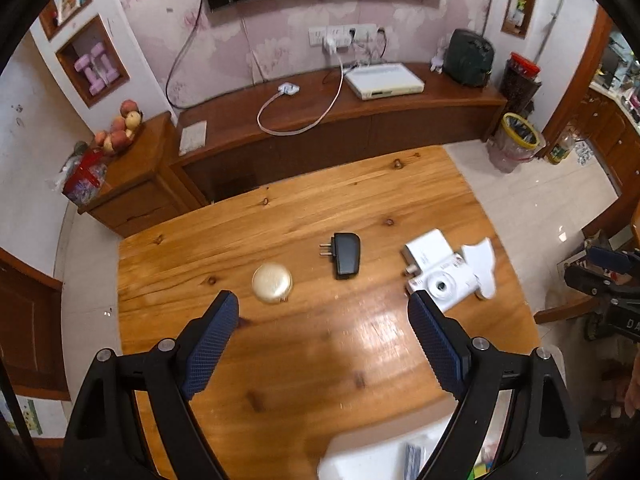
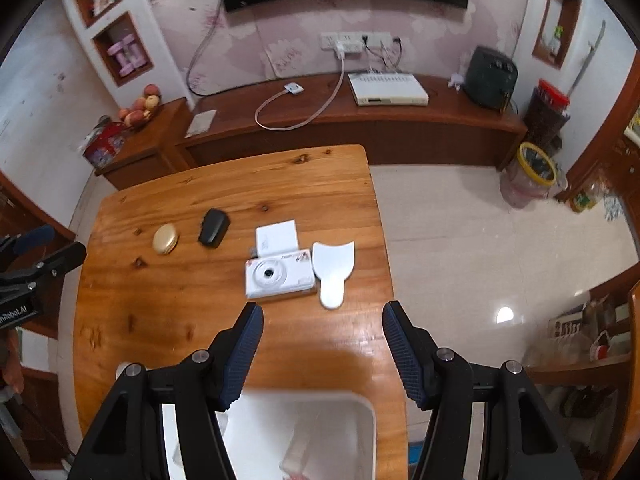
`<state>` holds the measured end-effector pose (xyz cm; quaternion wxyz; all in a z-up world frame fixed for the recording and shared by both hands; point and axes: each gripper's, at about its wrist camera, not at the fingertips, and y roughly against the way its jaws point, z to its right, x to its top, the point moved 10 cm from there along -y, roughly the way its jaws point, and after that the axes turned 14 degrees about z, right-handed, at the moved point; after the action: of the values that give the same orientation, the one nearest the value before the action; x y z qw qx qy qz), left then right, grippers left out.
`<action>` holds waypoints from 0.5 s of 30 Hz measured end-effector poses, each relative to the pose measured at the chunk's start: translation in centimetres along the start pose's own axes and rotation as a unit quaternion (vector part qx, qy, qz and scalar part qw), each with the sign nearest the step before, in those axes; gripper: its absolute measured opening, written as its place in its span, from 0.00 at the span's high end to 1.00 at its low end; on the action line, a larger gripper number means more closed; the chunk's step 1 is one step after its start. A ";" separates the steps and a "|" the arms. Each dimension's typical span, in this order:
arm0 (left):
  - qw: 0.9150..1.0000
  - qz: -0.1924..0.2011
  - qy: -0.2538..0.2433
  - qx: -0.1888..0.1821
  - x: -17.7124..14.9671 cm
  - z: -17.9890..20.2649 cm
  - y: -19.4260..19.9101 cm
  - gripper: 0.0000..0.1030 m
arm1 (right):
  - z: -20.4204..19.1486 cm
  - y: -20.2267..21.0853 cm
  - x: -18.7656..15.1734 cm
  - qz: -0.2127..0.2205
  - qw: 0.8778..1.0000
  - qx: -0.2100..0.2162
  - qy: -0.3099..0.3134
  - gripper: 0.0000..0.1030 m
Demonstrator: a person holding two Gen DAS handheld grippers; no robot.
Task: Organize rigid objects
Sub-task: 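Raise both tools from the tray and move them toward the table items, then grasp the black charger plug with the left tool while the right tool grasps the white curved piece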
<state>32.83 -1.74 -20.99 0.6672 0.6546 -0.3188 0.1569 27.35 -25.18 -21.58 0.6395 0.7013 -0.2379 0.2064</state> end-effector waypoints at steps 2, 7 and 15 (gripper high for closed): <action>1.000 -0.010 0.003 -0.003 0.2 0.0 -2.4 0.14 | 0.5 -2.1 0.6 -0.018 1.000 -0.003 -0.009 0.39; 0.999 -0.041 0.019 -0.015 0.1 0.4 -7.6 0.14 | 1.0 -7.3 0.8 -0.060 0.998 -0.009 -0.025 0.39; 0.994 -0.096 0.058 -0.019 -2.3 0.6 -14.5 0.15 | 1.9 -14.6 -1.2 -0.126 0.990 -0.018 -0.060 0.39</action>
<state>40.08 -3.18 -33.65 0.7087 0.6594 -0.2185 0.1234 35.07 -25.98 -34.11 0.6574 0.7252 -0.1897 0.0774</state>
